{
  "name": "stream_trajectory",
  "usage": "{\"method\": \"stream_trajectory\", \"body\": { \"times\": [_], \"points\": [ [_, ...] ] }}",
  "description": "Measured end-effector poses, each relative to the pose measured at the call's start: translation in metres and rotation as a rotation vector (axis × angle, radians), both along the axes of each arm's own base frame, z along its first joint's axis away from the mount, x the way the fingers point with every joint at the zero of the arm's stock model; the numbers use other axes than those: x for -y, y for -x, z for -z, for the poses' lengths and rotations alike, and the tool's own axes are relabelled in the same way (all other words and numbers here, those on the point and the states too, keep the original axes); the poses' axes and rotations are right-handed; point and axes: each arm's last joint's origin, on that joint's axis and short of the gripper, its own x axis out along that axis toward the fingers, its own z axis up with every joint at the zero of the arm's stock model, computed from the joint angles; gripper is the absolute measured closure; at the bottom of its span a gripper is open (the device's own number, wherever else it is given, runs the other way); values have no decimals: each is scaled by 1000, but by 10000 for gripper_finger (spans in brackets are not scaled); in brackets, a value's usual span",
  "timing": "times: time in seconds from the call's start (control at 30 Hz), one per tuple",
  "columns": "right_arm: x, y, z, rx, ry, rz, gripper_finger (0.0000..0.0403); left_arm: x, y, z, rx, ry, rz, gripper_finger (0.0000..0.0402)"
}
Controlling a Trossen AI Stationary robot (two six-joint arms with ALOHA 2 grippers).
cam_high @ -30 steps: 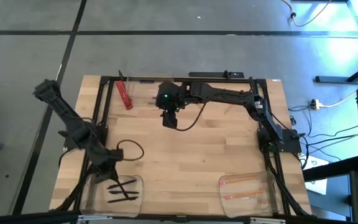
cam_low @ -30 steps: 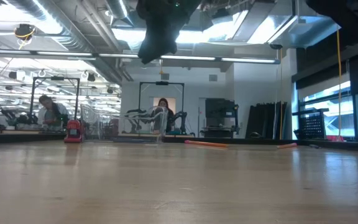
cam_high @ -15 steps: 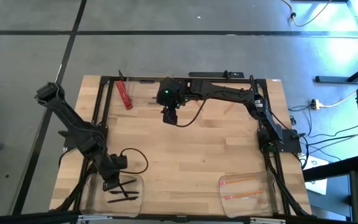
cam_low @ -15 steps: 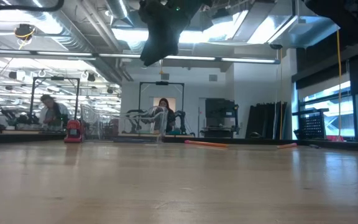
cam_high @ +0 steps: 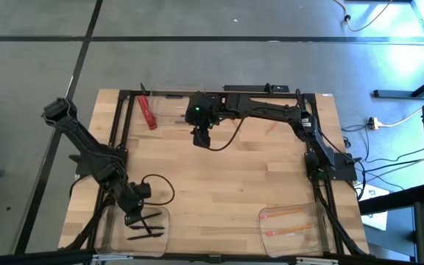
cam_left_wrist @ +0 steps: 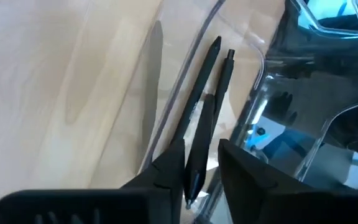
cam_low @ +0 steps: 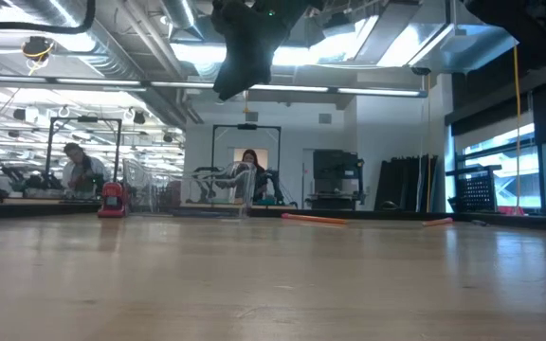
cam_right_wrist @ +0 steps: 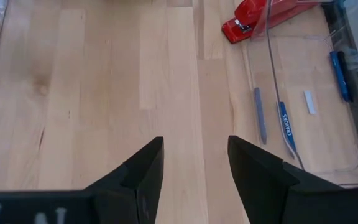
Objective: Sort crayons/erasers/pens/pencils in bins
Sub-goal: Put the black pen into the bottom left transparent bin, then put the yellow pencil into the bottom right transparent bin
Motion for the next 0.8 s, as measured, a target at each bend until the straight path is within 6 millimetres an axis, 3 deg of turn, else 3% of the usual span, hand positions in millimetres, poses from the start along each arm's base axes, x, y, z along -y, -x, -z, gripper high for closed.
{"method": "stream_trajectory", "body": {
  "times": [0.3, 0.63, 0.8],
  "points": [
    [0, 0, 0, 0, 0, 0, 223, 4, 4, -3, -125, 140, 65, 303],
    [0, 0, 0, 0, 0, 0, 223, -3, 10, -37, -3, 295, 6, 304],
    [6, 9, -4, -35, -8, 18, 223, -19, 13, -62, 179, 218, -129, 304]
  ]
}}
